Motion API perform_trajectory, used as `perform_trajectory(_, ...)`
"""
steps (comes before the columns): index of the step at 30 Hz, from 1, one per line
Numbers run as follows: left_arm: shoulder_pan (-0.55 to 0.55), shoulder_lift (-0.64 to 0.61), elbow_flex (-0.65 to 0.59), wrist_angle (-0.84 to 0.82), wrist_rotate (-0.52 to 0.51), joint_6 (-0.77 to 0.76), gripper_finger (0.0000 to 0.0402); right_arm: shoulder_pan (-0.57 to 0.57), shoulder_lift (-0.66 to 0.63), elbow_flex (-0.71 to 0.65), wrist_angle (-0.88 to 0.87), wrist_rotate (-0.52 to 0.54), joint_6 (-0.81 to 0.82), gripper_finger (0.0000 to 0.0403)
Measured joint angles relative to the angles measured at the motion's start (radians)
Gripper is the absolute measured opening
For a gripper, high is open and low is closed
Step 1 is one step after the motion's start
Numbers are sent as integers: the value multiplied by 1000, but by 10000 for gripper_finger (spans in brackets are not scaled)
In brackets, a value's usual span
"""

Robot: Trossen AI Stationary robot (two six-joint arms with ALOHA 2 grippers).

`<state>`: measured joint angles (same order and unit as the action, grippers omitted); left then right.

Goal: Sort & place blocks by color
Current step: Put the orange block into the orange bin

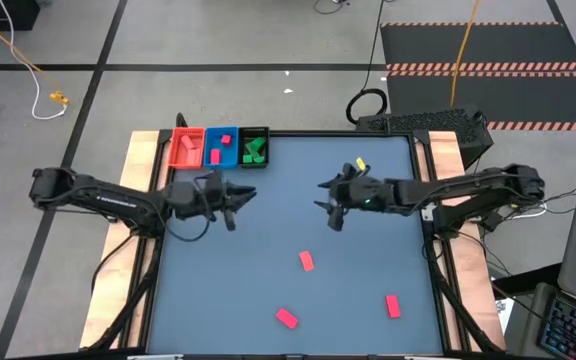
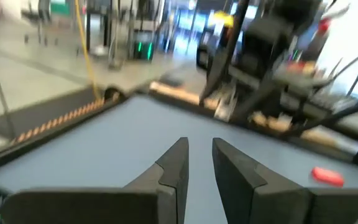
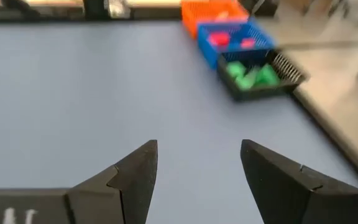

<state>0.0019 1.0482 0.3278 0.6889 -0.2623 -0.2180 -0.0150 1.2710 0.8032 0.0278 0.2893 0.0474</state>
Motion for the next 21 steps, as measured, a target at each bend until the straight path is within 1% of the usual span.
perform_trajectory(3,-3,18,-120,233,0,-19,76,39,71,75,-109,1,85,227)
perform_trajectory(6,-3,28,-210,369,1,-70,93,78,135,114,-159,0,167,227)
perform_trajectory(10,-3,27,-245,380,1,-130,149,141,220,137,-166,-29,271,227)
perform_trajectory(14,-3,27,-232,374,1,-127,215,202,308,160,-173,-32,367,227)
perform_trajectory(16,-3,27,-227,371,1,-117,243,225,347,173,-176,-32,415,227)
perform_trajectory(19,-3,27,-225,370,3,-117,273,253,393,194,-202,-34,475,227)
perform_trajectory(21,-3,27,-225,369,3,-118,286,268,414,210,-203,-33,514,227)
